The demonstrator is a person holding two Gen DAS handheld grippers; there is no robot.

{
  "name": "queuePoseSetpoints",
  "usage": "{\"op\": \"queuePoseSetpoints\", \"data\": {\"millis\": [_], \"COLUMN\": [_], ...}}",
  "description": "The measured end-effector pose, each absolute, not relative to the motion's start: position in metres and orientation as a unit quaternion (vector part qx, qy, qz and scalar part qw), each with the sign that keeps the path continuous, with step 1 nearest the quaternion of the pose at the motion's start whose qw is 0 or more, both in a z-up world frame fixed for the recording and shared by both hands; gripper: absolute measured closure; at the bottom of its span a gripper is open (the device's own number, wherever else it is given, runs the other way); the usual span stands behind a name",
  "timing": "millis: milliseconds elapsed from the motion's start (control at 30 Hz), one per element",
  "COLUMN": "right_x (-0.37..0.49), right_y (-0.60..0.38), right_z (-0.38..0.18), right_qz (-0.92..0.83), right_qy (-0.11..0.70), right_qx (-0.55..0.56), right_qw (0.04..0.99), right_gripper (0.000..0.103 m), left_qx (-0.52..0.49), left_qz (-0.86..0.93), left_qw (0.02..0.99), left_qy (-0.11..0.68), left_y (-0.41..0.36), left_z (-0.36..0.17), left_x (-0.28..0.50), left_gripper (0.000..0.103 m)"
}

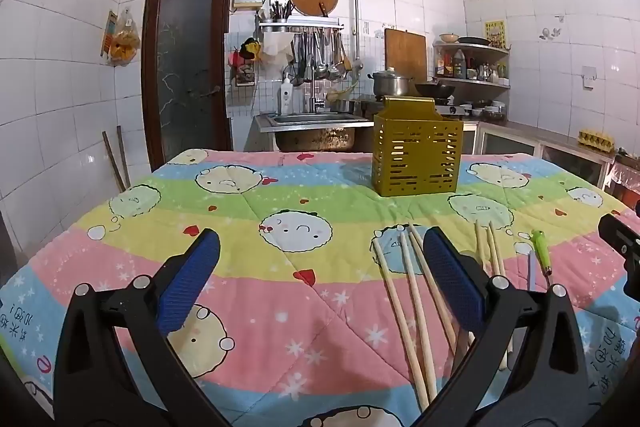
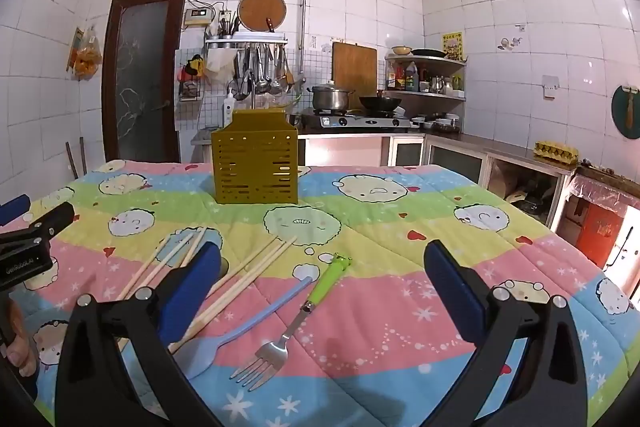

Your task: Organize utensils

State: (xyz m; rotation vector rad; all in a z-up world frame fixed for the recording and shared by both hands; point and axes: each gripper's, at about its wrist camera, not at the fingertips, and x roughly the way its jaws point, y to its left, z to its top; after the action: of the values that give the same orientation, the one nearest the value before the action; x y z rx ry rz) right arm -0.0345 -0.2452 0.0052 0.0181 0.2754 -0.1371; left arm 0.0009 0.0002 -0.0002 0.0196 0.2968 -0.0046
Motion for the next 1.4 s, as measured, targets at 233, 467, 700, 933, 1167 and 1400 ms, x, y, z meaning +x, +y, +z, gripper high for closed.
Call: {"op": "queuePoseSetpoints", "data": {"millis": [233,467,700,933,1167,1400], "right_x": [-0.036,-0.035,-0.035,-0.034,-0.035,-0.037], "right_y": [-0.246,-0.245,-0.245,-0.247,-0.249,-0.249], "right_z": [0.006,0.005,0.005,0.009,0.004,0.005], "right_qz": [-0.069,-0.069,-0.069,-0.070,-0.072,-0.075], "right_qy": [0.135,0.136,0.137,0.137,0.138,0.135], "right_qx": [0.007,0.008,0.008,0.008,0.009,0.008], "right_qw": [0.988,0.988,0.988,0.988,0.988,0.988], "right_gripper": [0.004,0.004,0.004,0.004,0.004,0.004], "left_qx": [0.014,0.012,0.010,0.010,0.010,0.010], "left_qz": [-0.005,-0.006,-0.007,-0.007,-0.007,-0.007], "left_qw": [0.988,0.991,0.991,0.990,0.991,0.990], "left_qy": [0.152,0.137,0.137,0.137,0.137,0.137], "left_y": [-0.002,-0.002,-0.003,-0.003,-0.003,-0.003], "left_z": [-0.001,0.003,0.004,0.004,0.004,0.004], "left_x": [0.007,-0.004,-0.005,-0.004,-0.004,-0.004], "left_gripper": [0.005,0.005,0.005,0.005,0.005,0.005]}}
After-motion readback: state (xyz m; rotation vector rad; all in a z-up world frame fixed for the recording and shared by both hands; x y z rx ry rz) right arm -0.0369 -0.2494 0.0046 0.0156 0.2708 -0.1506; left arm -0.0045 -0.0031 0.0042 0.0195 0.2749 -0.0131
